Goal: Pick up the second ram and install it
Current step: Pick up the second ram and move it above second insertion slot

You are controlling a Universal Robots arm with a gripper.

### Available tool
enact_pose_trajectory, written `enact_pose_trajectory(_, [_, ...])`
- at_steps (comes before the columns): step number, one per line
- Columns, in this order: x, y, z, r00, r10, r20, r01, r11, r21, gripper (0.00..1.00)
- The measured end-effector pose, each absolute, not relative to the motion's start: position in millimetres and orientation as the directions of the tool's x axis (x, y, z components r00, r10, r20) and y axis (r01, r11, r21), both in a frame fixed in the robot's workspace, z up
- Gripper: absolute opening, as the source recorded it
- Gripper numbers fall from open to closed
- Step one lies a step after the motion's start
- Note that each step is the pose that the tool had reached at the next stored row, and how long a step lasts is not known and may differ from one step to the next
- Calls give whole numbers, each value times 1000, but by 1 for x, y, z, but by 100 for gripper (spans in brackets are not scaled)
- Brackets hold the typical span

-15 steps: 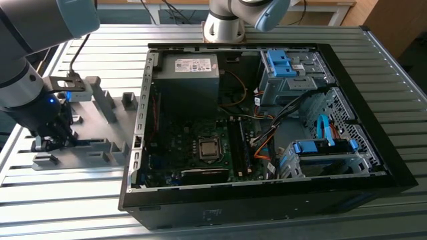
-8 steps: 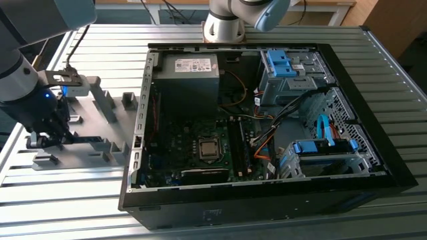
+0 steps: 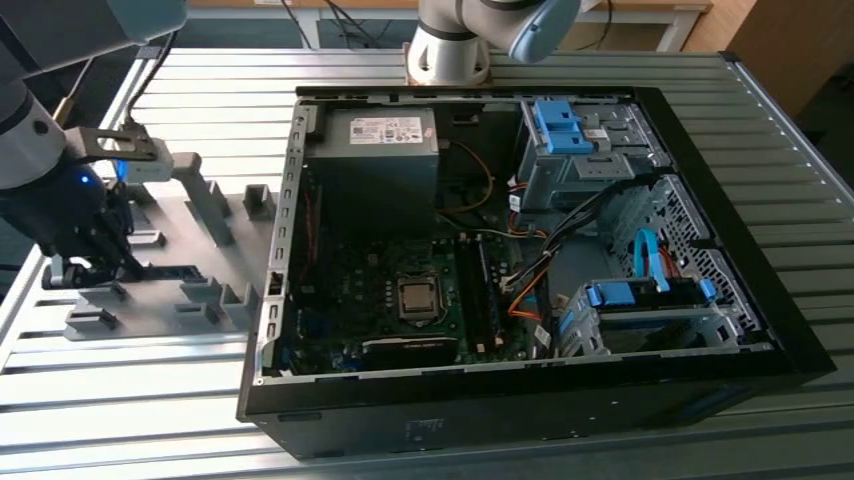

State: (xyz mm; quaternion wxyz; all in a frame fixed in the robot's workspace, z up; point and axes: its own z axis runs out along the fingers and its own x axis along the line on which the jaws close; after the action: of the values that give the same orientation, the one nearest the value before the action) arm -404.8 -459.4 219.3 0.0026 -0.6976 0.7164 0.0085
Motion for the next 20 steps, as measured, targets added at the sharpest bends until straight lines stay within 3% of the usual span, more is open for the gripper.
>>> enact_pose_trajectory(20, [-405,-459,230,-27,-1000,-16,-1000,26,9,14])
